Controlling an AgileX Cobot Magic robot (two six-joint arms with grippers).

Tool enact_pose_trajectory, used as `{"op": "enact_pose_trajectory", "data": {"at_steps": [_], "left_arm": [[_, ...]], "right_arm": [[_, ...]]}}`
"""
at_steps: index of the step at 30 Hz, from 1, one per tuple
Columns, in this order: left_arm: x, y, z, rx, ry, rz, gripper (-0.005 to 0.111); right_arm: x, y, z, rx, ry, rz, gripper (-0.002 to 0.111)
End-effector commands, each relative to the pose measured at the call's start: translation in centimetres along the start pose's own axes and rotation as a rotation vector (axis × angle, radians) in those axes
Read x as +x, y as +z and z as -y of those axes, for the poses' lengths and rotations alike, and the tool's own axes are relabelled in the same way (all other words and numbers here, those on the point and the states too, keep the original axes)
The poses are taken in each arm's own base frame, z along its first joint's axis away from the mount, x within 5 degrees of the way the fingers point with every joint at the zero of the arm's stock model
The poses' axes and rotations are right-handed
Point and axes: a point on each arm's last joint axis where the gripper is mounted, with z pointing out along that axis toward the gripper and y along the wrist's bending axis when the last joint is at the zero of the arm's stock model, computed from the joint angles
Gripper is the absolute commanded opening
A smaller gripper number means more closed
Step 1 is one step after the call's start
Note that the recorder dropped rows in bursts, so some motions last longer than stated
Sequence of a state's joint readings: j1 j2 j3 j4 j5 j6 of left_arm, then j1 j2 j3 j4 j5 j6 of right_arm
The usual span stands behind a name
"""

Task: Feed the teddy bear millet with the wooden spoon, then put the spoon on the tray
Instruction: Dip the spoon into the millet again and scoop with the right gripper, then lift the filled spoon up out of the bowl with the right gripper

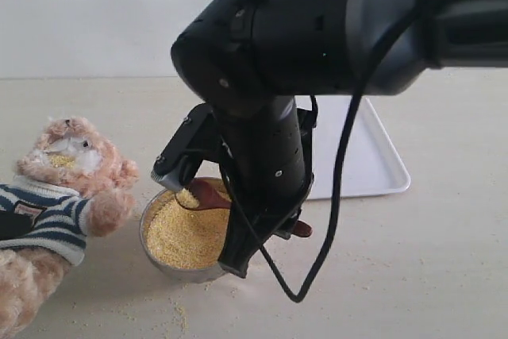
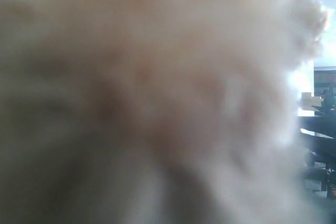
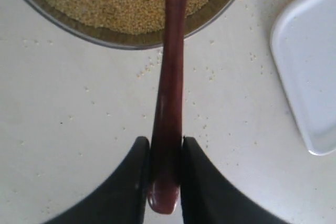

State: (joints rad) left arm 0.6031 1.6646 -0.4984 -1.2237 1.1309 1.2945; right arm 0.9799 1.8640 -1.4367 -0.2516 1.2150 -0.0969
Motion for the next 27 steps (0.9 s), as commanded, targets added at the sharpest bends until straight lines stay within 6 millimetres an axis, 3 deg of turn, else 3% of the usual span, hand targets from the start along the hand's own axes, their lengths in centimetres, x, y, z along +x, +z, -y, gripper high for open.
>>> {"op": "enact_pose_trajectory", "data": {"at_steps": [1,9,12,16,19,21,27], "left_arm": [[-0.2,-0.1,0.2,0.020,0.004,0.016,0.005],[-0.2,-0.1,0.2,0.020,0.004,0.016,0.005],[-0.2,-0.1,0.2,0.020,0.004,0.016,0.005],[-0.2,-0.1,0.2,0.020,0.004,0.016,0.005],[-0.2,-0.1,0.2,0.020,0.004,0.016,0.005],[-0.2,-0.1,0.2,0.020,0.004,0.016,0.005],[-0.2,-0.1,0.2,0.020,0.004,0.016,0.005]], "right_arm": [[1.0,-1.8,0.7,-0.078,0.043,0.053,0.000],[4.3,-2.3,0.5,-0.206,0.097,0.100,0.000],[5.5,-2.3,-0.1,-0.356,0.085,0.115,0.000],[5.7,-2.2,1.2,-0.359,0.137,0.161,0.000],[5.8,-2.4,0.7,-0.416,0.104,0.162,0.000],[5.8,-2.0,1.8,-0.309,0.119,0.169,0.000],[5.7,-2.1,1.6,-0.327,0.137,0.170,0.000]]}}
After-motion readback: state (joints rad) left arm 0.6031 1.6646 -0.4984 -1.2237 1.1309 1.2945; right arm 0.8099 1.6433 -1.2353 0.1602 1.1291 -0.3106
